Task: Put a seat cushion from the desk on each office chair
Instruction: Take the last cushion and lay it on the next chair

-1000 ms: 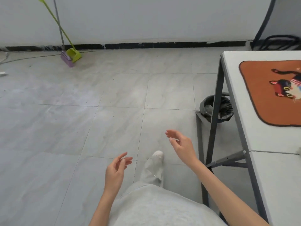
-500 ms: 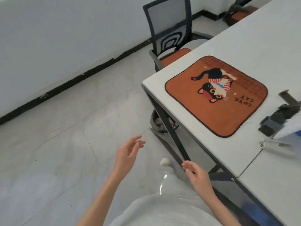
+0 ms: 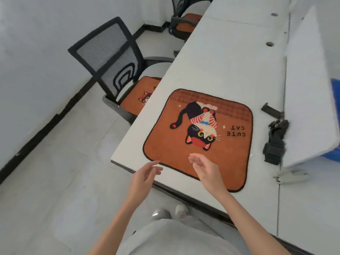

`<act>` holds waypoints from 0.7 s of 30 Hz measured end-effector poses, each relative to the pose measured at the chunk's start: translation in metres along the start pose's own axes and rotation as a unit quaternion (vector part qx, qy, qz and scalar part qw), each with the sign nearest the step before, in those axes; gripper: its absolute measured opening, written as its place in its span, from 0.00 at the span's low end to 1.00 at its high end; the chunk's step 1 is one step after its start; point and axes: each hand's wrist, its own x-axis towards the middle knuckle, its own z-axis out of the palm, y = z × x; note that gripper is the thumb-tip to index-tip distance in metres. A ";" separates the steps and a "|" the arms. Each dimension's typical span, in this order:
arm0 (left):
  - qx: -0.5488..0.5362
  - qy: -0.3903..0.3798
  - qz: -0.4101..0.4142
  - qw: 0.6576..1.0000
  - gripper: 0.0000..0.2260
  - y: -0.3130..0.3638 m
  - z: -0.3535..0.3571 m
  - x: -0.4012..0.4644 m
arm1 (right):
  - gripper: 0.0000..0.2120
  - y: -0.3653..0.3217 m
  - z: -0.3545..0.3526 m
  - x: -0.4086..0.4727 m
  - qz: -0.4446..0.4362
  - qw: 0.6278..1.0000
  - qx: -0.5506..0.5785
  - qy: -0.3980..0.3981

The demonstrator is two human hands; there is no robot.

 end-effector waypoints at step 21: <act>0.213 -0.027 -0.083 0.973 0.26 0.027 0.017 0.230 | 0.26 0.066 -0.068 0.075 0.433 0.817 -0.184 0.332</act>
